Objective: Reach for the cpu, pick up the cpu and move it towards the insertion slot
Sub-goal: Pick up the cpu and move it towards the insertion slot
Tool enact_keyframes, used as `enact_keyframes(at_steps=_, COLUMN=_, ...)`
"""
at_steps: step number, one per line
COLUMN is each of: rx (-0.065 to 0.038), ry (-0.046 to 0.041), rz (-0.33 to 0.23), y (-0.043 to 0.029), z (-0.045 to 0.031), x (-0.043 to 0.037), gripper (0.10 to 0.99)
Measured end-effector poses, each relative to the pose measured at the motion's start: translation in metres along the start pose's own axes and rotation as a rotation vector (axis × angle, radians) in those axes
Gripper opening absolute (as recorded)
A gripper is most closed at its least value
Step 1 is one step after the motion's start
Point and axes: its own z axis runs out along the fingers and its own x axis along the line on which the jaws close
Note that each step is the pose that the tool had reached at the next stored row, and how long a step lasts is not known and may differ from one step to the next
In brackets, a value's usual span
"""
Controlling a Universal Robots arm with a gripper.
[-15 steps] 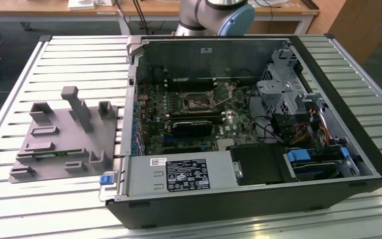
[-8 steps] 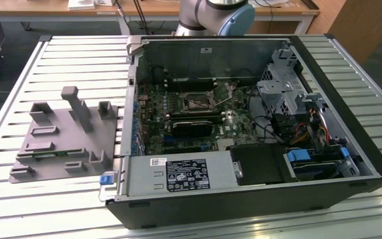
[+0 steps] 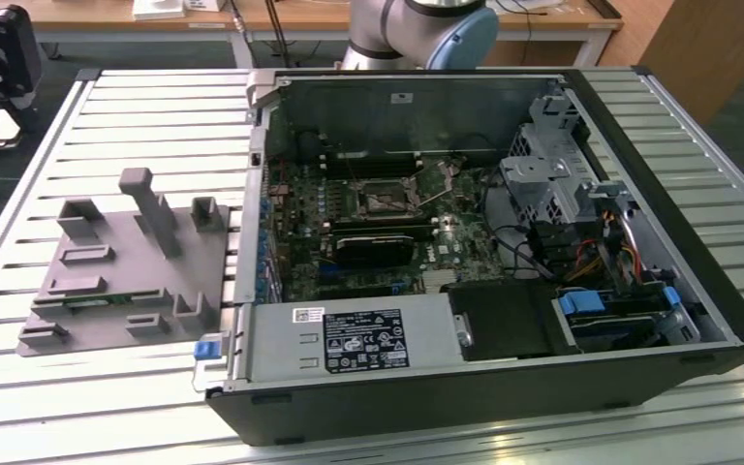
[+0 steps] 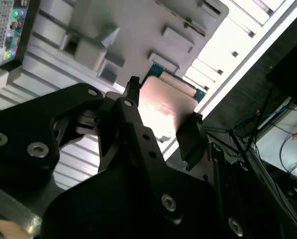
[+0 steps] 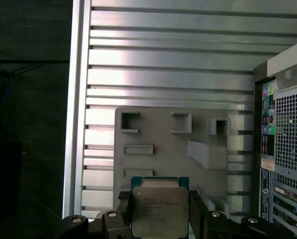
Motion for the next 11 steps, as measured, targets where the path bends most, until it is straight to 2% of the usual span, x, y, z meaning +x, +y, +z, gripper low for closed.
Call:
enact_keyframes(at_steps=2, rx=0.0, ry=-0.0001, rz=0.0, y=-0.0002, z=0.0001, x=-0.0079, gripper=0.545)
enact_keyframes(at_steps=3, rx=0.0, ry=0.0001, rz=0.0, y=-0.0003, z=0.0, x=-0.0162, gripper=0.545)
enact_keyframes(at_steps=11, rx=-0.003, ry=-0.0005, rz=0.0, y=-0.001, z=0.0001, x=-0.0511, gripper=0.545)
